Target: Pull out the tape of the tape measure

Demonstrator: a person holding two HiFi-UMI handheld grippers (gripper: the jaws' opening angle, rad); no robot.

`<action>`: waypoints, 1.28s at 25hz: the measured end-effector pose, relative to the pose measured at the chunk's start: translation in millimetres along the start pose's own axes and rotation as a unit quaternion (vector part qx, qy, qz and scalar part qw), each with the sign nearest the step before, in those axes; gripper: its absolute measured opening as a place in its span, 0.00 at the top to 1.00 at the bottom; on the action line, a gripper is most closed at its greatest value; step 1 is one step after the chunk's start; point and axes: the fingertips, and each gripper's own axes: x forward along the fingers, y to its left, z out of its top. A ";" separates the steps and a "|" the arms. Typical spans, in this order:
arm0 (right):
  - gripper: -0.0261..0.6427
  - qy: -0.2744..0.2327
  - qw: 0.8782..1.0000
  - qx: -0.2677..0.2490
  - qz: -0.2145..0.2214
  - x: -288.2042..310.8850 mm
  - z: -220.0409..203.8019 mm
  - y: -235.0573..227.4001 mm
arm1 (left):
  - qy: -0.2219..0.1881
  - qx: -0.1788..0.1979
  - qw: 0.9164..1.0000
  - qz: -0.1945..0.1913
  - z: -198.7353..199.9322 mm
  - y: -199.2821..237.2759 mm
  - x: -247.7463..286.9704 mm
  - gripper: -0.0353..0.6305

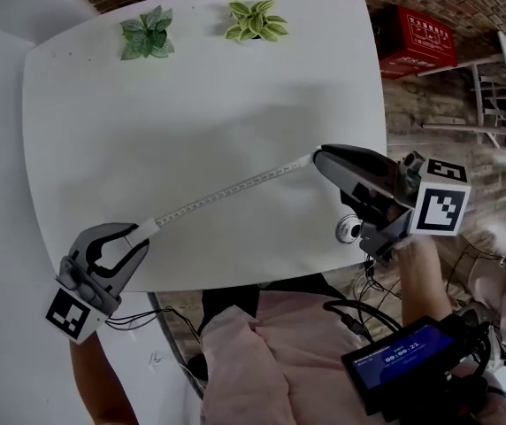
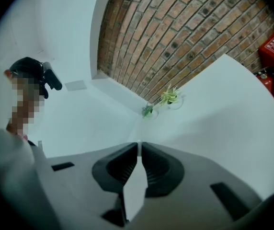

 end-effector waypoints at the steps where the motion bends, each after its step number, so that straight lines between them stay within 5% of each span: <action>1: 0.91 0.001 1.000 0.000 -0.003 3.0 -1.8 -4.1 | 0.002 -0.004 1.000 -0.001 -5.1 3.0 2.0 0.80; 32: 0.91 0.042 0.998 0.034 -0.033 42.1 -26.2 -65.3 | 0.015 -0.081 0.996 -0.033 -25.2 34.1 13.7 0.79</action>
